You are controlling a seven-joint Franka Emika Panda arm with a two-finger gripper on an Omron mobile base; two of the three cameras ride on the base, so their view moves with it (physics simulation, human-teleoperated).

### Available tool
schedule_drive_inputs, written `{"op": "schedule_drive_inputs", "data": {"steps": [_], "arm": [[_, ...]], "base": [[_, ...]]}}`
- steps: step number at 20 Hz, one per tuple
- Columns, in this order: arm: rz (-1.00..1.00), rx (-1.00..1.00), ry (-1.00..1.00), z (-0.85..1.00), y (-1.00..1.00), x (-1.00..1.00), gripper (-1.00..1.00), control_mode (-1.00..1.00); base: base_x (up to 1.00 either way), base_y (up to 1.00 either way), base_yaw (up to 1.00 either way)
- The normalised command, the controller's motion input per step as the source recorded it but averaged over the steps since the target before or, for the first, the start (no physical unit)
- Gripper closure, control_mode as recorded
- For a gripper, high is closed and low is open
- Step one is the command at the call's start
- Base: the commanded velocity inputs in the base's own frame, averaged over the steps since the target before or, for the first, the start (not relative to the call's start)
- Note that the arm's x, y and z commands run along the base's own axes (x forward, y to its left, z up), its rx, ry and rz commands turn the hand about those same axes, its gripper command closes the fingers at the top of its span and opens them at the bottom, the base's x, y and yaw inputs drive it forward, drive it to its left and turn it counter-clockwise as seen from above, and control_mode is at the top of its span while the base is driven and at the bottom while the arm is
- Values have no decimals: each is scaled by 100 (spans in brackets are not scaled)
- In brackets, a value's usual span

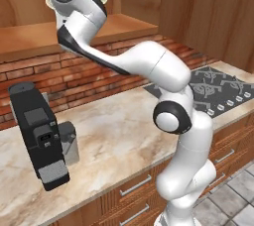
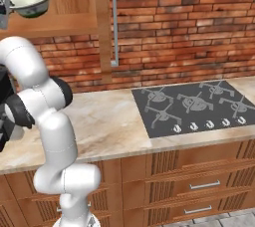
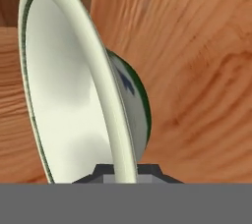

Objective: Move the bowls from the cabinet to the plates on the dining table.

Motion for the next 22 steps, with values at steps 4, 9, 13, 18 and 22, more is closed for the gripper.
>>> {"op": "schedule_drive_inputs", "data": {"steps": [4,9,13,18,22], "arm": [[4,-19,-2,32,0,-44,100,-100],[5,-9,0,10,-3,-62,100,-100],[7,-11,0,0,-11,-80,100,-100],[7,-14,-3,-5,-30,-82,100,-100],[5,-14,-4,-23,-50,-79,100,-100]], "base": [[0,0,0],[0,0,0],[0,0,0],[0,0,0],[0,0,0]]}}
